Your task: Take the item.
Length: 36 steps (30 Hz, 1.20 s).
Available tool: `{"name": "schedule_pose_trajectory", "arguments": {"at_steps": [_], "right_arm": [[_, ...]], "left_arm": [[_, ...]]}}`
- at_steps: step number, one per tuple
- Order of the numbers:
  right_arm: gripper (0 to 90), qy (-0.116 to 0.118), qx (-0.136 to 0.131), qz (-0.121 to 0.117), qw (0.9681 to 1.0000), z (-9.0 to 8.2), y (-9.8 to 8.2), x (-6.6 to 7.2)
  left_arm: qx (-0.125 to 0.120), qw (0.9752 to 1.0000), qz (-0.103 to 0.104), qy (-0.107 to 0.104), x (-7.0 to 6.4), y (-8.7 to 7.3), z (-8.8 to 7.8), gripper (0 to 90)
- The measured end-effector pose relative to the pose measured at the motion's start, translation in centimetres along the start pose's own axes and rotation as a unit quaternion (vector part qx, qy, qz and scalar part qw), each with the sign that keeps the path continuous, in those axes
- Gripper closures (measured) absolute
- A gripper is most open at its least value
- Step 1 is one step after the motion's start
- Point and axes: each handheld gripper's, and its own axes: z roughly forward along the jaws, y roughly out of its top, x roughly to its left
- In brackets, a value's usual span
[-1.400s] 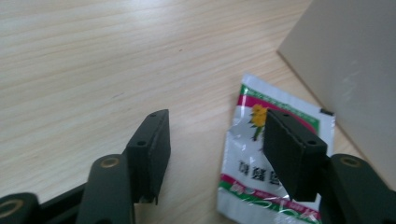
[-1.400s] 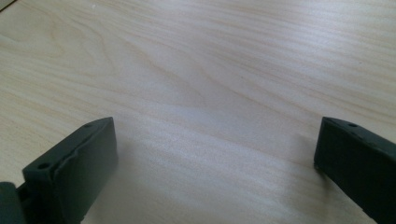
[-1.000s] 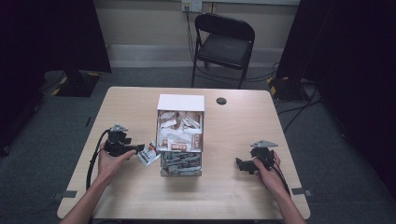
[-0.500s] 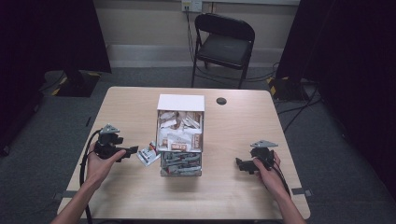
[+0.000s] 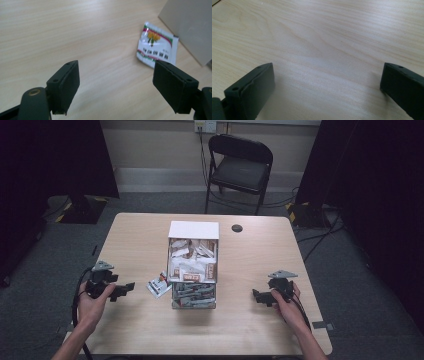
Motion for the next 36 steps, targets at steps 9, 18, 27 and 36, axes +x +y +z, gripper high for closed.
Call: {"name": "schedule_pose_trajectory", "arguments": {"at_steps": [9,18,27,36], "right_arm": [[0.0,0.0,0.0,-0.001,1.0,0.0,0.0,0.0],[0.0,0.0,0.0,-0.001,1.0,0.0,0.0,0.0],[0.0,0.0,0.001,0.0,1.0,0.0,0.0,0.0],[0.0,0.0,0.001,0.001,1.0,0.0,0.0,0.0]], "left_arm": [[0.006,0.9993,-0.024,0.027,0.9,-3.0,-0.3,21.4],[0.03,0.9969,-0.013,0.071,1.8,-4.8,0.6,20.7],[-0.006,0.9965,-0.009,0.082,1.7,-6.0,0.8,14.1],[-0.02,0.9957,-0.013,0.09,1.7,-6.3,1.0,7.3]]}}
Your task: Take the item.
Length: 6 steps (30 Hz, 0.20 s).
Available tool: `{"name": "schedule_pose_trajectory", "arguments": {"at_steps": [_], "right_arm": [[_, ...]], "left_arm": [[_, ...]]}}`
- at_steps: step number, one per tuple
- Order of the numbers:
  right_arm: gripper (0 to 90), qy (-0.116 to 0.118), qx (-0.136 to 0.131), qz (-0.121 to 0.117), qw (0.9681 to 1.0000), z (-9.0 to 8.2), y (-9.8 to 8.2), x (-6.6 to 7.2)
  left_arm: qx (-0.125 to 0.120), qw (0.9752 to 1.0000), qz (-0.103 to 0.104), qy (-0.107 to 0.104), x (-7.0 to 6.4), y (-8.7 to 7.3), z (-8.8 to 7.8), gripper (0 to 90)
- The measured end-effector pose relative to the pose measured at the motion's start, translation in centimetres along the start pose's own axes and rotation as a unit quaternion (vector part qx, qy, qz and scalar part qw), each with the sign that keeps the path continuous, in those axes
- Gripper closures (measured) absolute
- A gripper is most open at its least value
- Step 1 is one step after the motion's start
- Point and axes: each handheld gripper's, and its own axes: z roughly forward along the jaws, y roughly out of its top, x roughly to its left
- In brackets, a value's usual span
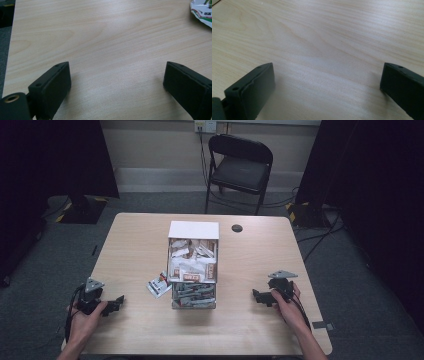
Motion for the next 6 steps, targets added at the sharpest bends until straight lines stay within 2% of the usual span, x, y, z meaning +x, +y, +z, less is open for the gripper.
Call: {"name": "schedule_pose_trajectory", "arguments": {"at_steps": [6], "right_arm": [[0.0,0.0,0.0,-0.001,1.0,0.02,0.01,-0.02]], "left_arm": [[0.001,1.0,-0.004,0.003,-0.13,0.0,0.0,6.8]]}}
